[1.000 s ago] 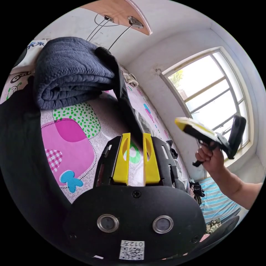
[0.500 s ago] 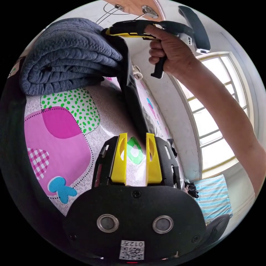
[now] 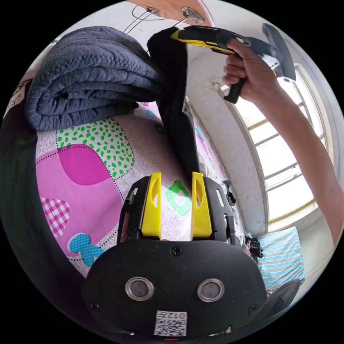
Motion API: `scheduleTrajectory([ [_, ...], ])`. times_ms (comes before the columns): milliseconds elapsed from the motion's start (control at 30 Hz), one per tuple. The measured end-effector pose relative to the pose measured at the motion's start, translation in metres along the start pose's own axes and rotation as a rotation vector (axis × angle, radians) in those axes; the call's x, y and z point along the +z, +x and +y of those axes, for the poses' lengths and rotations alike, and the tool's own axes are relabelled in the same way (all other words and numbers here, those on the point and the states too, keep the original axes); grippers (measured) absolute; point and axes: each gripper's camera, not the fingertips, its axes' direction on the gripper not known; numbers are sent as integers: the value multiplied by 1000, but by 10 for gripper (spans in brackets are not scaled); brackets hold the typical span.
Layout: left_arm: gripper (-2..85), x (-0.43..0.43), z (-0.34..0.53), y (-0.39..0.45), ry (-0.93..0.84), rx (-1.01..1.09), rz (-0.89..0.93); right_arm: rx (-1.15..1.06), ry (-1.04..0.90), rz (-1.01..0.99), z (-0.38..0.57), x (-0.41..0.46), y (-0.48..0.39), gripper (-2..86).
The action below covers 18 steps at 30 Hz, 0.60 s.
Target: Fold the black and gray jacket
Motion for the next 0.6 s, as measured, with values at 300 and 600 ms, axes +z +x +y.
scheduleTrajectory([
  [300,175,17,-19,114,30,117,-93,188,74,-1,-77,-155,134,5],
  [600,56,67,-26,281,-31,411,-391,430,168,1,-137,-351,317,4],
])
